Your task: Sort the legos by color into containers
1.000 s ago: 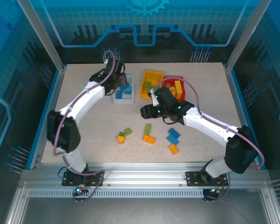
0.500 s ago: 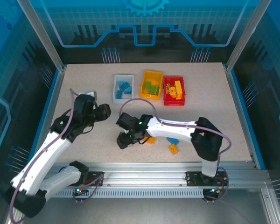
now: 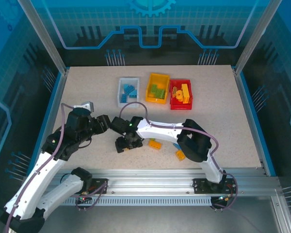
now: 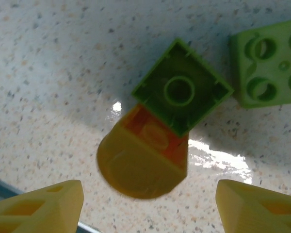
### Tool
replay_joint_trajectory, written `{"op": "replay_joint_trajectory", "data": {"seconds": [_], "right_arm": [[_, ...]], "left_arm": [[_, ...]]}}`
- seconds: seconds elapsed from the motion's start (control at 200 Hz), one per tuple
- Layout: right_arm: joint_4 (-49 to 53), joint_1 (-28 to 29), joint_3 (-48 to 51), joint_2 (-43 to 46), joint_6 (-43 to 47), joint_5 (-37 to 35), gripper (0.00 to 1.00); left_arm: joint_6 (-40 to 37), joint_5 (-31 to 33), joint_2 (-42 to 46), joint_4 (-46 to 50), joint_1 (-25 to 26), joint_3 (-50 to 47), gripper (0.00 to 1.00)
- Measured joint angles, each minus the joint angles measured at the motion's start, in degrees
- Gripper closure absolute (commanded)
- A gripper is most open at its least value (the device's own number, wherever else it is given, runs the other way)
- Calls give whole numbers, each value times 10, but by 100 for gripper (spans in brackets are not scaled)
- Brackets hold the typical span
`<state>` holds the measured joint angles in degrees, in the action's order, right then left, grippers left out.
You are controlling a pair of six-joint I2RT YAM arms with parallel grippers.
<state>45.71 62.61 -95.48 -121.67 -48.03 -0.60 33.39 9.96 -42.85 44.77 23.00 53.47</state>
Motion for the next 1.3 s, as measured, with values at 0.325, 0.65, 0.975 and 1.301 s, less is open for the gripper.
{"op": "replay_joint_trajectory", "data": {"seconds": [0.325,0.65,0.975,1.301], "right_arm": [[3,-9,-45,-49,-21,13,40],[7,-9,-33,-43,-34,8,65],[19,-19,38,64,-25,-34,70],[32,-196,120,284,34,-96,71]], "left_arm": [[4,-9,2,0,0,-7,44],[7,-19,2,0,0,-9,45],[12,-70,-14,-36,0,-9,45],[13,-168,-195,-135,84,50,45]]}}
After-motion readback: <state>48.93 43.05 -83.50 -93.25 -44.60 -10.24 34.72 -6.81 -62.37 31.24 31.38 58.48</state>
